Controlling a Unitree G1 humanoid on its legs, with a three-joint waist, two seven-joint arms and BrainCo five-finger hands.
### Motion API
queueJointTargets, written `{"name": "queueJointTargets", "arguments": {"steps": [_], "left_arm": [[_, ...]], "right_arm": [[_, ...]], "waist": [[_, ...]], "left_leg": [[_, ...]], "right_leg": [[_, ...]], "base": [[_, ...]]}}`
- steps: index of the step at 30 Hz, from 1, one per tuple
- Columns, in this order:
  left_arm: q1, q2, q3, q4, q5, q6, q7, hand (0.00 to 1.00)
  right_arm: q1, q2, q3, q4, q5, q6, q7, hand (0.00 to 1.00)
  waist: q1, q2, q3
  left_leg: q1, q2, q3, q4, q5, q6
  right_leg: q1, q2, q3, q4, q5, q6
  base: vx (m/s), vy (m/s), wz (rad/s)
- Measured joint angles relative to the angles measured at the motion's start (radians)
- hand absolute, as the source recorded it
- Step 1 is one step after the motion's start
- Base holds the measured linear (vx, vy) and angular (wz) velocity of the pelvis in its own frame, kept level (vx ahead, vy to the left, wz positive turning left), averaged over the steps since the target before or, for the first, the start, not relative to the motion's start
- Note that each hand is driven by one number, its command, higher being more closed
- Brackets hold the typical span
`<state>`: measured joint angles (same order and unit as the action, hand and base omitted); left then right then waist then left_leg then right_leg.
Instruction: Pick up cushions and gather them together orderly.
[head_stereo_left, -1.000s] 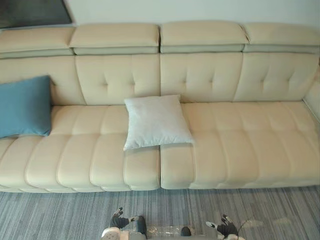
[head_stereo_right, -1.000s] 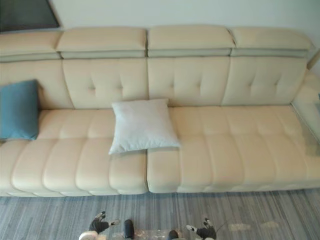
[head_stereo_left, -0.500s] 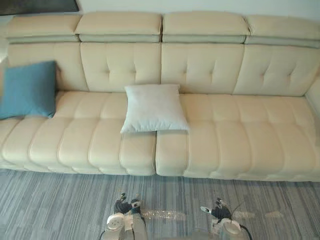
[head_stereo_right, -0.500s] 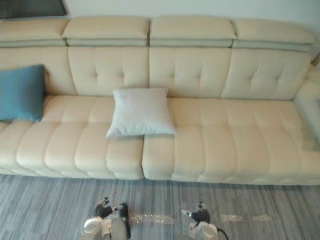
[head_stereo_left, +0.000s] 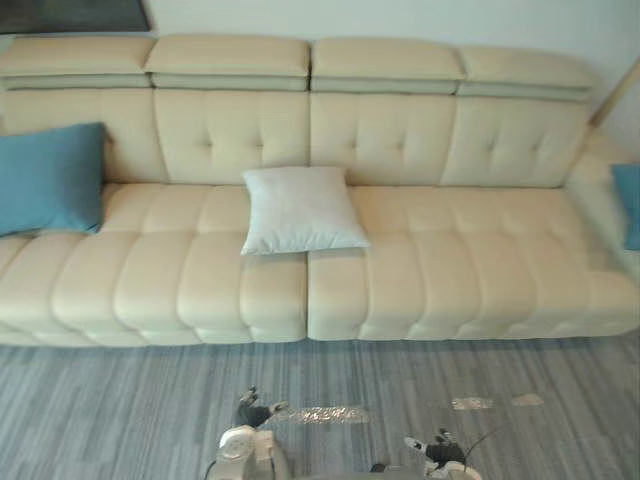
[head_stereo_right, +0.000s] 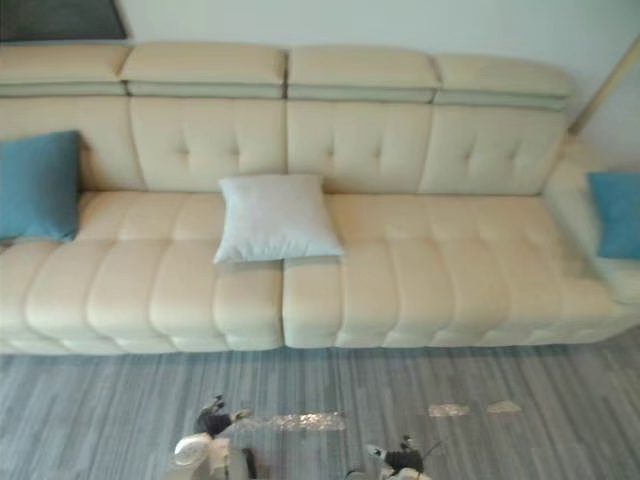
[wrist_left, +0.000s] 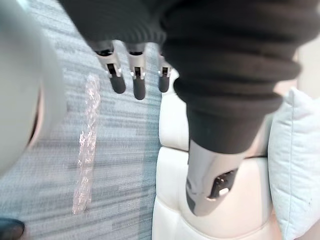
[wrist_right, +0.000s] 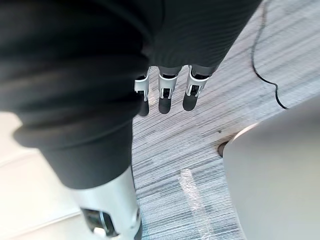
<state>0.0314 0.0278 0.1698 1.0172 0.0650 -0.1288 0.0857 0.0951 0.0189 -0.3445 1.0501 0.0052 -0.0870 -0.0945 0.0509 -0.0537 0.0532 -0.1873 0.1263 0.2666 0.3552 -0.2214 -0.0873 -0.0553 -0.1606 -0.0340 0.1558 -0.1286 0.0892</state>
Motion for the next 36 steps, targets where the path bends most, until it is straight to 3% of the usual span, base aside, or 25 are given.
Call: {"name": "queueJointTargets", "arguments": {"steps": [6, 9, 12, 14, 16, 18, 20, 22, 23, 25, 27, 28, 29, 30, 31, 32, 33, 34, 36], "left_arm": [[0.020, 0.031, 0.003, 0.039, -0.006, 0.010, -0.001, 0.00], [0.011, 0.030, 0.005, 0.075, 0.009, 0.011, -0.004, 0.00], [-0.005, 0.026, 0.009, 0.082, 0.013, 0.015, -0.004, 0.00], [-0.008, 0.025, 0.010, 0.082, 0.013, 0.015, -0.004, 0.00], [-0.023, 0.013, 0.007, 0.078, 0.012, 0.016, -0.004, 0.00], [-0.034, -0.004, 0.005, 0.072, 0.012, 0.012, -0.005, 0.00], [-0.037, -0.005, -0.001, 0.071, 0.012, 0.011, -0.007, 0.00], [-0.034, 0.007, -0.012, 0.065, 0.012, 0.012, -0.007, 0.00], [-0.027, 0.023, -0.015, 0.065, 0.012, 0.015, -0.006, 0.00], [-0.015, 0.044, -0.014, 0.076, 0.012, 0.022, -0.007, 0.00], [-0.006, 0.044, -0.010, 0.074, 0.012, 0.025, -0.007, 0.00], [-0.002, 0.041, -0.003, 0.073, 0.010, 0.026, -0.007, 0.00], [0.004, 0.031, 0.015, 0.063, 0.003, 0.025, -0.011, 0.00], [0.004, 0.028, 0.014, 0.053, 0.003, 0.024, -0.011, 0.00], [0.000, 0.022, 0.000, 0.050, 0.003, 0.024, -0.013, 0.00], [0.000, 0.017, -0.010, 0.033, 0.001, 0.023, -0.016, 0.00], [0.000, 0.016, -0.016, 0.029, 0.001, 0.021, -0.020, 0.00], [0.000, 0.013, -0.023, 0.023, -0.001, 0.018, -0.023, 0.00], [0.000, 0.000, -0.033, 0.013, -0.001, 0.006, -0.026, 0.00]], "right_arm": [[-0.010, -0.004, -0.046, 0.038, 0.002, 0.001, 0.006, 0.00], [-0.012, -0.012, -0.057, 0.038, 0.015, 0.001, 0.006, 0.00], [-0.046, -0.018, -0.051, 0.032, 0.016, 0.001, 0.006, 0.00], [-0.078, -0.021, -0.033, 0.028, 0.016, -0.002, 0.005, 0.00], [-0.086, -0.030, -0.031, 0.021, 0.015, -0.003, 0.004, 0.00], [-0.076, -0.048, -0.024, 0.026, 0.015, -0.002, 0.005, 0.00], [-0.076, -0.067, -0.005, 0.026, 0.014, 0.000, 0.006, 0.00], [-0.077, -0.070, -0.005, 0.030, 0.013, 0.005, 0.005, 0.00], [-0.076, -0.068, -0.005, 0.032, 0.009, 0.009, 0.005, 0.00], [-0.074, -0.071, -0.006, 0.035, 0.002, 0.009, 0.004, 0.00], [-0.067, -0.077, -0.005, 0.036, -0.003, 0.009, 0.005, 0.00], [-0.064, -0.085, -0.004, 0.037, -0.003, 0.009, 0.004, 0.00], [-0.058, -0.097, -0.004, 0.042, -0.003, 0.009, 0.004, 0.00], [-0.055, -0.102, -0.004, 0.044, -0.002, 0.009, 0.002, 0.00], [-0.059, -0.112, -0.006, 0.048, 0.013, 0.009, -0.003, 0.00], [-0.073, -0.130, -0.007, 0.073, 0.019, 0.010, -0.006, 0.00], [-0.073, -0.136, -0.007, 0.078, 0.025, 0.010, -0.006, 0.00], [-0.069, -0.139, -0.008, 0.081, 0.036, 0.010, -0.007, 0.00], [-0.061, -0.137, -0.038, 0.078, 0.039, 0.011, -0.012, 0.00]], "waist": [[-0.001, 0.005, -0.023], [-0.006, 0.017, -0.024], [-0.005, 0.033, -0.012], [0.002, 0.037, -0.006], [-0.005, 0.044, 0.012], [-0.010, 0.056, 0.024], [-0.025, 0.072, 0.032], [-0.028, 0.078, 0.036], [-0.026, 0.076, 0.038], [-0.033, 0.080, 0.046], [-0.035, 0.079, 0.046], [-0.035, 0.088, 0.048], [-0.029, 0.098, 0.050], [-0.016, 0.093, 0.054], [-0.013, 0.100, 0.055], [-0.010, 0.100, 0.061], [-0.007, 0.100, 0.063], [0.000, 0.099, 0.064], [0.007, 0.107, 0.069]], "left_leg": [[0.030, -0.050, -0.043, -0.057, 0.013, 0.008], [0.058, -0.041, -0.028, -0.065, 0.023, 0.025], [0.071, 0.009, 0.025, -0.062, 0.016, 0.025], [0.081, 0.041, 0.092, -0.071, 0.015, 0.027], [0.120, 0.050, 0.165, -0.097, 0.014, 0.028], [0.158, 0.041, 0.210, -0.117, 0.014, 0.028], [0.180, 0.044, 0.265, -0.142, 0.004, 0.011], [0.190, 0.066, 0.342, -0.151, 0.006, -0.001], [0.198, 0.075, 0.366, -0.143, 0.005, -0.017], [0.211, 0.124, 0.383, -0.078, 0.004, -0.027], [0.176, 0.217, 0.357, 0.123, 0.005, -0.026], [0.137, 0.274, 0.314, 0.268, 0.020, 0.014], [0.073, 0.326, 0.221, 0.442, 0.092, 0.136], [0.021, 0.314, 0.124, 0.524, 0.085, 0.143], [-0.030, 0.237, -0.001, 0.557, 0.021, 0.075], [-0.074, 0.151, -0.065, 0.536, -0.034, 0.057], [-0.091, 0.116, -0.084, 0.507, -0.045, 0.053], [-0.102, 0.079, -0.098, 0.455, -0.050, 0.050], [-0.134, -0.024, -0.155, 0.185, -0.032, 0.028]], "right_leg": [[0.008, 0.008, 0.042, -0.065, 0.031, 0.006], [0.011, 0.026, 0.080, -0.077, 0.040, 0.002], [-0.052, 0.078, 0.135, -0.039, 0.080, -0.045], [-0.117, 0.099, 0.054, 0.013, 0.115, -0.042], [-0.132, 0.082, -0.154, 0.016, 0.128, -0.063], [-0.127, 0.074, -0.220, 0.001, 0.129, -0.071], [-0.137, 0.060, -0.283, -0.012, 0.086, -0.101], [-0.153, -0.009, -0.505, 0.058, 0.053, -0.130], [-0.150, -0.024, -0.572, 0.064, 0.056, -0.128], [-0.136, 0.031, -0.529, 0.048, 0.055, -0.128], [-0.112, 0.076, -0.491, 0.040, 0.029, -0.138], [-0.094, 0.108, -0.466, 0.040, 0.016, -0.150], [-0.073, 0.147, -0.423, 0.038, -0.001, -0.173], [-0.061, 0.164, -0.376, 0.036, -0.009, -0.184], [-0.044, 0.176, -0.321, 0.028, -0.014, -0.200], [-0.023, 0.180, -0.264, 0.023, -0.013, -0.216], [-0.011, 0.181, -0.238, 0.016, -0.014, -0.217], [-0.002, 0.180, -0.212, 0.010, -0.014, -0.217], [0.043, 0.183, -0.131, -0.026, -0.019, -0.208]], "base": [[0.06, 0.046, -0.23], [0.16, -0.043, -0.44], [0.08, -0.035, -0.97], [0.04, -0.039, -1.41], [0.04, -0.062, -1.09], [-0.01, -0.053, -0.81], [-0.05, -0.048, -0.71], [-0.04, -0.074, -0.99], [0.04, -0.169, -1.20], [0.09, -0.206, -0.91], [0.09, -0.254, -0.73], [0.14, -0.312, -0.99], [0.14, -0.228, -1.21], [0.23, -0.187, -1.46], [0.29, -0.047, -1.64], [0.26, -0.025, -1.46], [0.24, -0.013, -1.17], [0.19, 0.021, -1.05], [0.29, 0.046, -1.07]]}}
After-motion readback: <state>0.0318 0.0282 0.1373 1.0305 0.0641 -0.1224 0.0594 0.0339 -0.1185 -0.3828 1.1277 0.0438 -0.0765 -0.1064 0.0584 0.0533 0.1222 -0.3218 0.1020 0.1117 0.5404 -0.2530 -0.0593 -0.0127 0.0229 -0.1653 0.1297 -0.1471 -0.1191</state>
